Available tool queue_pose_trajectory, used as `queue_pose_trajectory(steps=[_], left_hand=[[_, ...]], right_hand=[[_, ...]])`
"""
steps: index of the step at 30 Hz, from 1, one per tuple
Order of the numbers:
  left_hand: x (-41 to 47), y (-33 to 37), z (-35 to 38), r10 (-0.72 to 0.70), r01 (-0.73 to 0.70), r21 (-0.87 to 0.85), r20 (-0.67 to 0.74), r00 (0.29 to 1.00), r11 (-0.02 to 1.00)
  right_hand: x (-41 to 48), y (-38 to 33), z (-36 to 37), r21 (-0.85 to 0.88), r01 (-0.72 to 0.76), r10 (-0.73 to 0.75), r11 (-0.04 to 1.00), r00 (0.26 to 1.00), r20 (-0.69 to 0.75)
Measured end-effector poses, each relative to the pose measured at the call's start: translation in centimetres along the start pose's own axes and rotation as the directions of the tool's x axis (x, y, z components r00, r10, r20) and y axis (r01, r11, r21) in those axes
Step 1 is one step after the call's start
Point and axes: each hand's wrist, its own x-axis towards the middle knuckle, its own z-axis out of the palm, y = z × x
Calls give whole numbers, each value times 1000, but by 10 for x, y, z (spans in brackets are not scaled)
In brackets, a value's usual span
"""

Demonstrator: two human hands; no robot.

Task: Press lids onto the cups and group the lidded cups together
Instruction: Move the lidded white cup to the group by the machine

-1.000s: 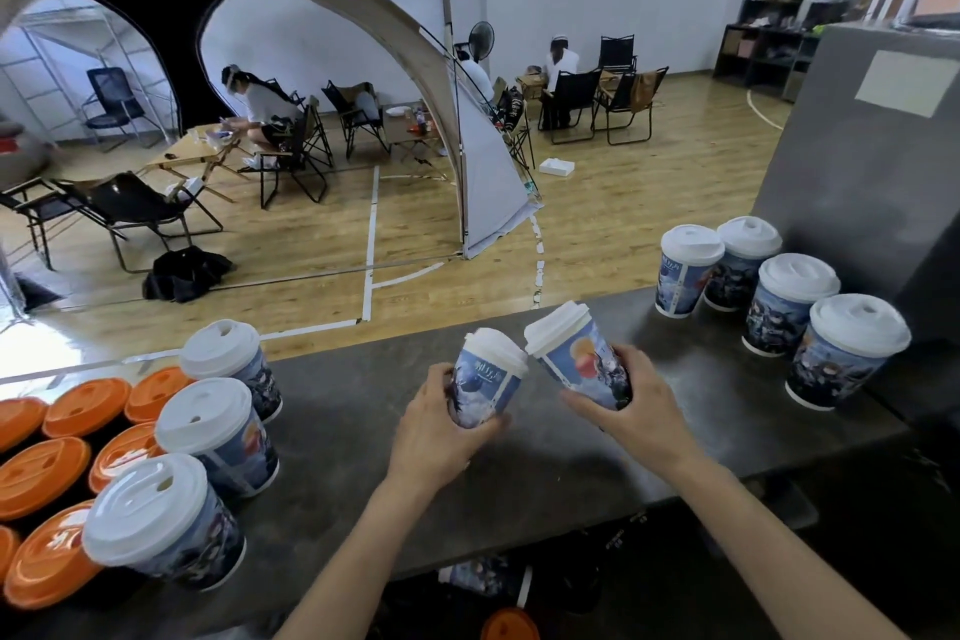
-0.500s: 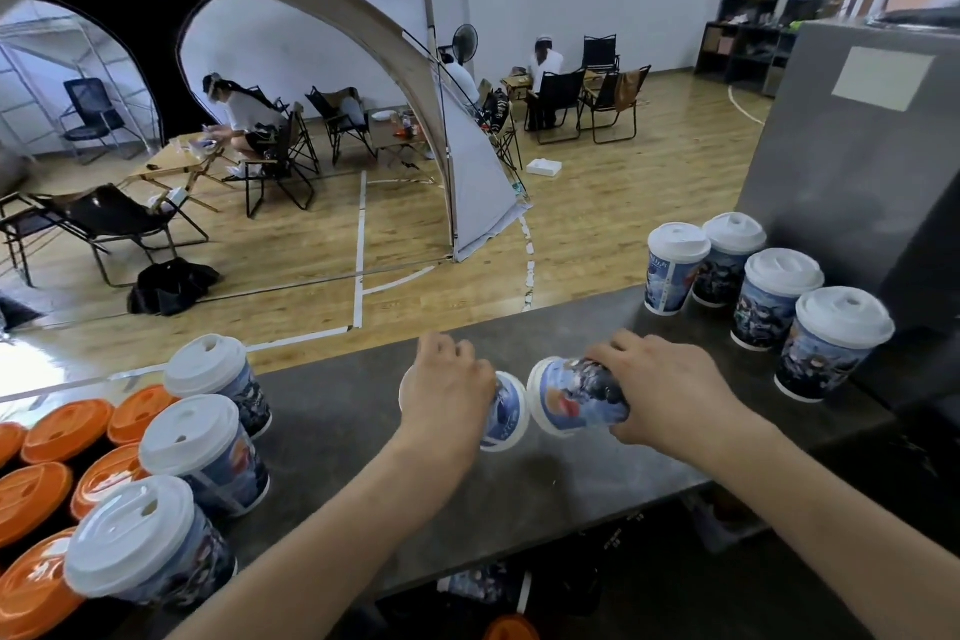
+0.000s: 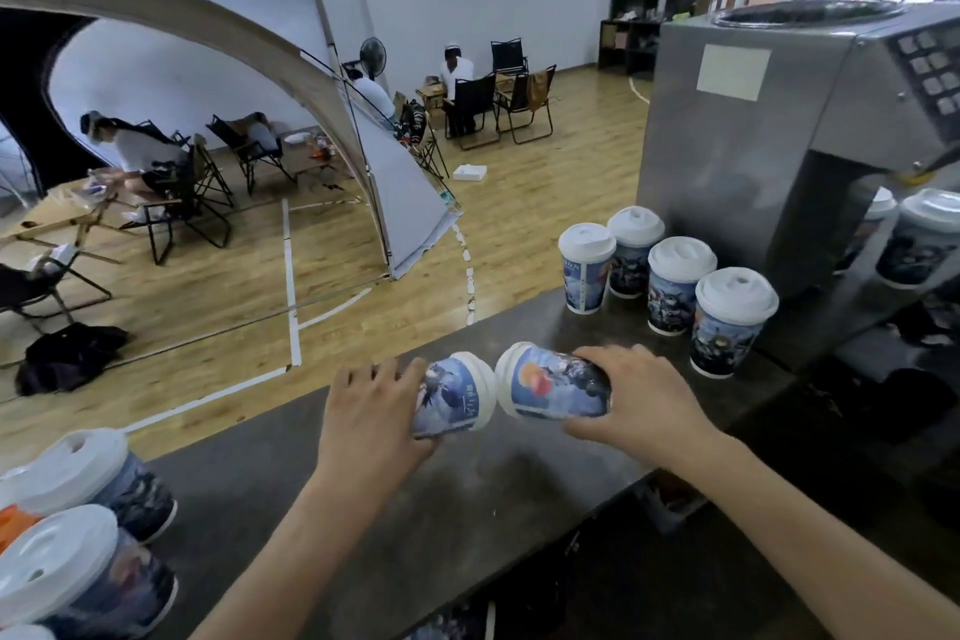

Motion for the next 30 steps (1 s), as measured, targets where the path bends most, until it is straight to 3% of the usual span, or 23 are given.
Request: queue_pose_trajectory(steps=[1, 2, 3, 4, 6, 8, 12, 18, 21, 26, 30], left_hand=[[3, 0, 12, -75, 64, -171, -59, 995, 983], [4, 2, 20, -148, 106, -375, -87, 985, 921], [5, 9, 29, -207, 136, -593, -53, 977, 794], [6, 20, 34, -234, 164, -765, 19, 972, 623], [12, 49, 43, -194, 222, -913, 163, 967, 343], [21, 76, 54, -137, 208, -951, 180, 974, 228], [54, 116, 68, -122, 122, -984, 106, 987, 129], [119, 166, 84, -177, 85, -994, 72, 982, 66], [145, 189, 95, -167, 81, -995, 69, 984, 61], [176, 213, 106, -162, 71, -987, 48, 986, 145], [186, 227, 108, -155, 100, -986, 78, 985, 137]], right_hand=[[-4, 9, 0, 292, -71, 72, 954, 997, 9], [-7, 18, 5, 556, -125, 132, 822, 991, 27], [-7, 26, 15, 729, -171, 180, 663, 981, 66], [-7, 33, 27, 822, -203, 209, 533, 972, 104], [-3, 42, 57, 894, -253, 235, 369, 956, 173], [-1, 45, 78, 928, -238, 221, 287, 959, 177], [6, 69, 89, 928, -79, 293, 363, 956, -33], [12, 117, 86, 769, -58, 390, 637, 884, -256], [15, 131, 89, 767, -65, 414, 638, 869, -271], [20, 138, 98, 771, -59, 419, 634, 864, -279], [23, 138, 100, 740, 5, 403, 673, 836, -372]])
